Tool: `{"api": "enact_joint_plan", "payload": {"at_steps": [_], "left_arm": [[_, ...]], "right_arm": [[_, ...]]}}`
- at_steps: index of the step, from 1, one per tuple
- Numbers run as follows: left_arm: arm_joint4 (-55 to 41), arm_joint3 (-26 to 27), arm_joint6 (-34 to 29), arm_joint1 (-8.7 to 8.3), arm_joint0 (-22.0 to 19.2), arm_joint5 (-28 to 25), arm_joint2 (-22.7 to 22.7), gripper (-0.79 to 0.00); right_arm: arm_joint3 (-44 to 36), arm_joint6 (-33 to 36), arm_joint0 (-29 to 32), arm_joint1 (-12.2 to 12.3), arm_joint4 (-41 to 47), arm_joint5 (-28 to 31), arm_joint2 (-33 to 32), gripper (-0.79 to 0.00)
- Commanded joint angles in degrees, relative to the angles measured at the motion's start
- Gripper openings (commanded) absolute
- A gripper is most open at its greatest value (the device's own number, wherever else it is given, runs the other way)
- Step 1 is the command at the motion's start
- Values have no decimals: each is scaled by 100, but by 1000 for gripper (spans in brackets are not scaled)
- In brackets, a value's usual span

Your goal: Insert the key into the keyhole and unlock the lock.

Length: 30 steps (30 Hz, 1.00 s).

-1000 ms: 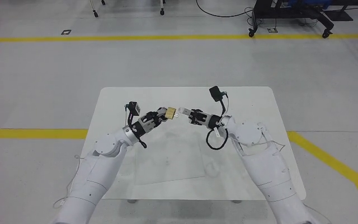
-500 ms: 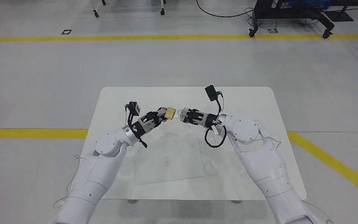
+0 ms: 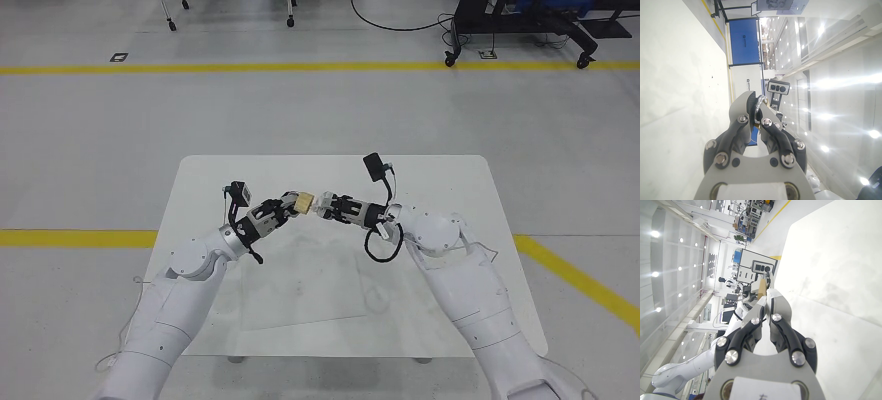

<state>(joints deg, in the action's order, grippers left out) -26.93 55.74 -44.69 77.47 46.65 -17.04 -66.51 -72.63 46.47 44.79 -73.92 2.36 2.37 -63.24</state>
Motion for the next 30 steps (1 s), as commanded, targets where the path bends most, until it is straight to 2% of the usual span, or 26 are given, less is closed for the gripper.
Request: {"api": "enact_joint_plan", "payload": {"at_steps": [1,9,10,11,12,13,21,23,24,26,30], "left_arm": [[0,0,0,0,0,0,0,-785],[0,0,0,0,0,0,0,-785],[0,0,0,0,0,0,0,-785],[0,0,0,0,0,0,0,-785],[0,0,0,0,0,0,0,-785],[38,33,75,-4,24,1,-11,-785],[349,575,818,-71,310,174,-247,-785],[417,657,898,-75,334,275,-247,-785],[463,696,945,-73,347,302,-227,-785],[496,756,1030,-58,370,334,-175,-785],[627,805,1105,-28,380,340,-35,-785]], "right_arm": [[30,1,-8,-2,30,-2,2,-785],[63,24,-26,-3,53,-22,12,-785],[63,24,-26,-3,53,-22,12,-683],[63,24,-26,-3,53,-22,12,-443],[63,24,-26,-3,53,-22,12,-83],[63,24,-26,-3,53,-22,12,0],[-183,-70,206,37,249,220,-183,0],[-263,-48,258,51,255,219,-215,-274],[-296,-15,278,52,289,208,-211,-382],[-322,32,280,48,330,162,-175,-431],[-224,113,177,14,425,95,-32,-456]]}}
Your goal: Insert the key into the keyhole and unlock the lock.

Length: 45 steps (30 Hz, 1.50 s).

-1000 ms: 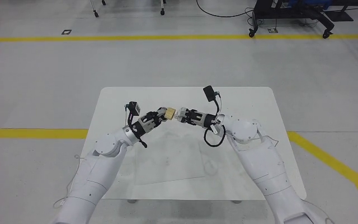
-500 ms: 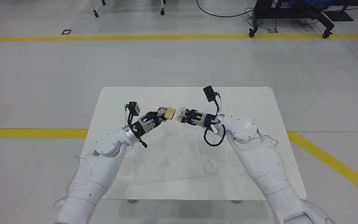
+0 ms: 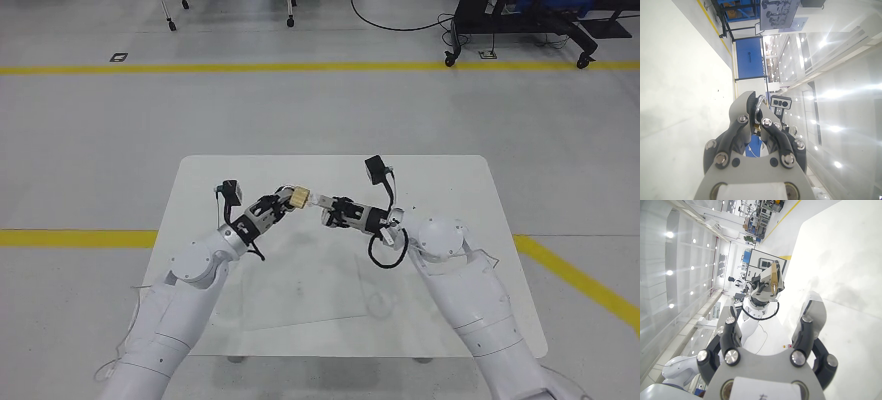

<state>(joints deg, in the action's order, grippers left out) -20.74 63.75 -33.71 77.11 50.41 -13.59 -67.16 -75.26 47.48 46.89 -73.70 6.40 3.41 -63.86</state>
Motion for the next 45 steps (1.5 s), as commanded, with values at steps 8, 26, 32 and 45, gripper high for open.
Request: {"api": "enact_joint_plan", "payload": {"at_steps": [8,26,32,45], "left_arm": [[-36,-39,-8,29,-9,-22,60,-785],[-5,-9,31,50,62,-462,32,-785],[105,-105,-95,47,64,-776,39,-785],[102,-68,-57,46,95,-760,34,-785]], "right_arm": [[359,45,-229,-57,233,-14,146,-585],[729,125,-351,-85,704,-107,114,-785],[920,517,-421,-98,1090,-425,119,-785],[920,517,-421,-98,1090,-425,119,-785]]}}
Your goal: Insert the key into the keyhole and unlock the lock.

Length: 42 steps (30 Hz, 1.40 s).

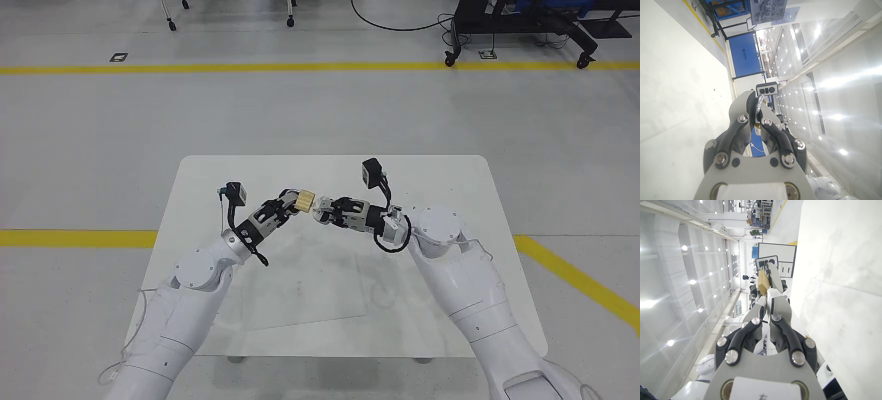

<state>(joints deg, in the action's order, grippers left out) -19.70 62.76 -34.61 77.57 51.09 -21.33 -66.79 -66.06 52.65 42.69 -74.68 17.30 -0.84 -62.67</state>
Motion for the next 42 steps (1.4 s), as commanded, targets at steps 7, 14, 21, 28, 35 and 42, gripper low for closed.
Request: {"api": "enact_joint_plan", "payload": {"at_steps": [7,14,21,28,35,42], "left_arm": [[95,435,172,-20,269,-53,-61,-785],[-61,432,96,11,257,-88,9,-785],[126,385,102,5,232,-286,-5,-785],[538,436,276,-6,285,-619,-5,-785],[964,501,438,-24,356,-959,-18,-785],[1426,564,679,-32,424,-1190,9,-785]], "right_arm": [[-70,72,166,19,427,-428,-131,-785],[40,472,147,23,1086,-710,-267,-785],[276,670,54,20,1660,-1316,-348,-785],[552,1064,-124,28,2013,-2148,-296,-785],[723,1222,-212,37,2237,-2586,-251,-785],[914,1267,-277,38,2396,-2918,-173,-785]]}}
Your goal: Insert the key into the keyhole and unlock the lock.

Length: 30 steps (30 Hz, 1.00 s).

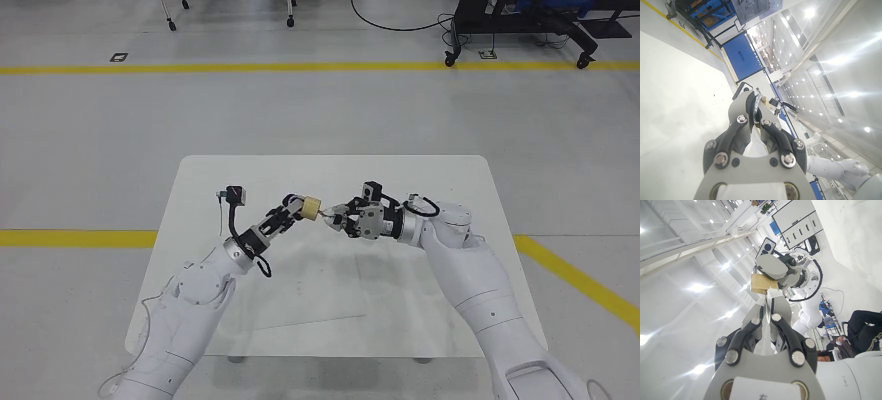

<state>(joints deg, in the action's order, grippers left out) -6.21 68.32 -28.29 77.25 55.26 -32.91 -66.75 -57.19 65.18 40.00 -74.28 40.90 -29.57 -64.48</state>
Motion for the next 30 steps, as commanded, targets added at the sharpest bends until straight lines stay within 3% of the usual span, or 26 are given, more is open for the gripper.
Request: {"api": "enact_joint_plan", "payload": {"at_steps": [1,12,30], "left_arm": [[144,15,96,0,13,-61,6,-785],[869,62,609,-8,85,-305,5,-785],[1780,148,1268,-29,161,-756,-73,-785]], "right_arm": [[54,24,-22,-3,69,-96,21,-785],[375,346,-138,-50,629,-607,224,-785],[829,15,-303,-89,1507,-938,584,-785]]}}
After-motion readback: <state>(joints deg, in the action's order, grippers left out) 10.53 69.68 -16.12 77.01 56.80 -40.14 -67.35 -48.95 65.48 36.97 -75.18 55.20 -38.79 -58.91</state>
